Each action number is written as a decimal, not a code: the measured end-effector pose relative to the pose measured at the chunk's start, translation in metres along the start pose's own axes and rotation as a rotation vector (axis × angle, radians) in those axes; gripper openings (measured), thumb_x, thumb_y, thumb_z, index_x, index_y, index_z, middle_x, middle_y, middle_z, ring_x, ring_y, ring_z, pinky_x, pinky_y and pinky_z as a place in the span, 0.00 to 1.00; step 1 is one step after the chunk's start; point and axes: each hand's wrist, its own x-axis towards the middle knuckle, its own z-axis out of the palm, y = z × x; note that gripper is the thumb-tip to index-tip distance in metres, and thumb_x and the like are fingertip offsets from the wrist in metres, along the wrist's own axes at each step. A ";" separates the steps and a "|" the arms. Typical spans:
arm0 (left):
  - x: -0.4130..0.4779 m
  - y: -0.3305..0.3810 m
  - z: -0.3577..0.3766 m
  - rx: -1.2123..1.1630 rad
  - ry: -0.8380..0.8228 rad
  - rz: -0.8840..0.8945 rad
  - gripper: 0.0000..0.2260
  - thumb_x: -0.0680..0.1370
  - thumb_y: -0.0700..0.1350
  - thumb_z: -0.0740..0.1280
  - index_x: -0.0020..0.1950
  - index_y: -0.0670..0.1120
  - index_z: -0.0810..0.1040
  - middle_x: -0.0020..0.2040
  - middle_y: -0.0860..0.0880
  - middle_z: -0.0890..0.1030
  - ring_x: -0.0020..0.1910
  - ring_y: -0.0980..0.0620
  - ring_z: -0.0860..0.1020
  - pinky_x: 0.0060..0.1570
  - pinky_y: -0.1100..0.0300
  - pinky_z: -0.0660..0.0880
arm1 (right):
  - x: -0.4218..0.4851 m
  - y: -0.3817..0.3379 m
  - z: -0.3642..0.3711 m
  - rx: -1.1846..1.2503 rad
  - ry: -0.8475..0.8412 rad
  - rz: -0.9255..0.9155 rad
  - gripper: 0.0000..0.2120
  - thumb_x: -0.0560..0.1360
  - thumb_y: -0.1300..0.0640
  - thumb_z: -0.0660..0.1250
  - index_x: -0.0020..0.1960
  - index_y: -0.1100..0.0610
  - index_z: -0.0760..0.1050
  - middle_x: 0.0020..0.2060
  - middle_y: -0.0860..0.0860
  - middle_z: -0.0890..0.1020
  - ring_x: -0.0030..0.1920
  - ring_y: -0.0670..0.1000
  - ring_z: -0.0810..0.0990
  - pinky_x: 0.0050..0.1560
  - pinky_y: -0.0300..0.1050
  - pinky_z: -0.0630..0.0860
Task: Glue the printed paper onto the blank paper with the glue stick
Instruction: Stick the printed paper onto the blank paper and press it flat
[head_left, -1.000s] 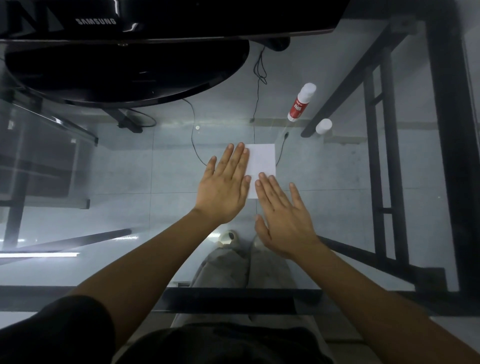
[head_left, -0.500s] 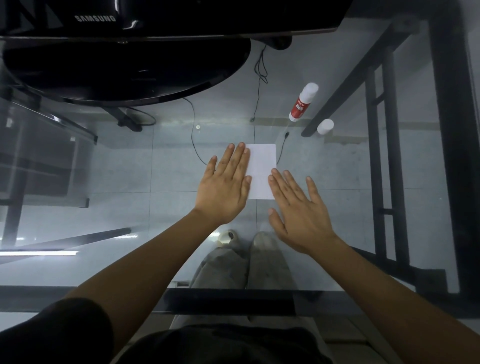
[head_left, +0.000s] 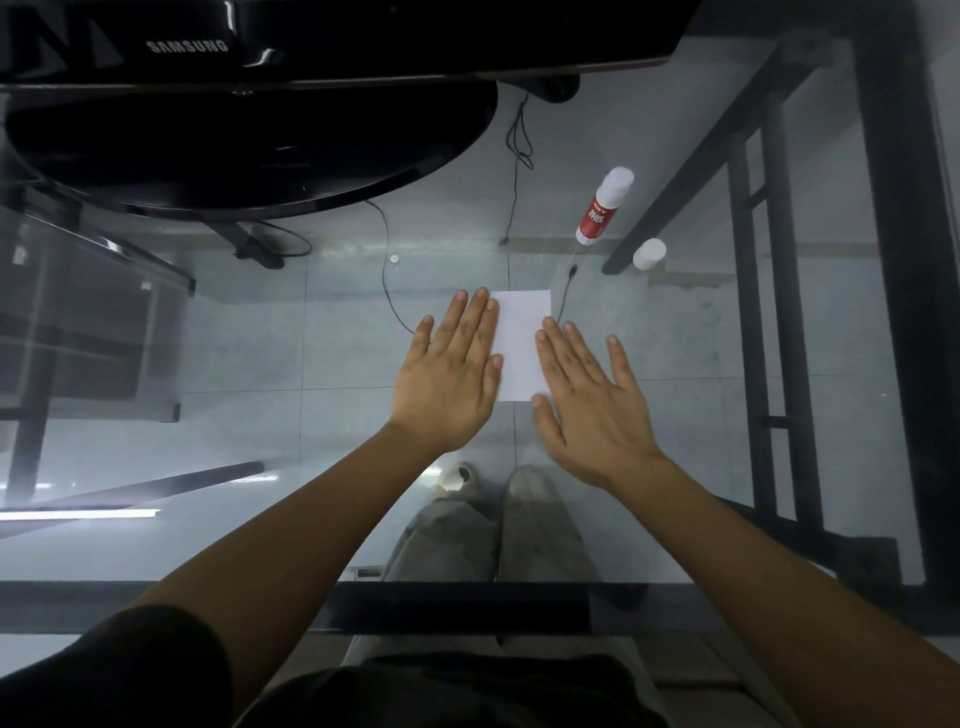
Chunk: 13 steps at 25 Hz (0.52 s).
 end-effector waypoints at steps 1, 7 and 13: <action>0.000 0.000 0.000 -0.006 0.000 0.003 0.26 0.79 0.56 0.35 0.74 0.47 0.39 0.76 0.49 0.42 0.74 0.52 0.38 0.71 0.53 0.37 | 0.008 -0.006 -0.001 0.012 0.008 -0.003 0.28 0.77 0.45 0.40 0.72 0.56 0.38 0.72 0.50 0.43 0.72 0.48 0.38 0.69 0.51 0.32; -0.001 -0.001 0.001 -0.012 0.009 -0.003 0.25 0.79 0.55 0.36 0.74 0.47 0.39 0.77 0.48 0.46 0.74 0.52 0.39 0.71 0.53 0.39 | 0.014 0.011 -0.002 -0.002 -0.004 -0.010 0.27 0.77 0.46 0.40 0.72 0.54 0.37 0.75 0.50 0.47 0.72 0.47 0.38 0.68 0.51 0.31; -0.001 -0.002 0.002 -0.011 0.014 0.014 0.25 0.79 0.55 0.36 0.74 0.47 0.39 0.76 0.49 0.43 0.74 0.52 0.39 0.71 0.52 0.39 | 0.034 -0.006 -0.005 0.031 -0.020 -0.046 0.27 0.77 0.46 0.39 0.72 0.55 0.35 0.75 0.51 0.45 0.73 0.48 0.37 0.69 0.52 0.32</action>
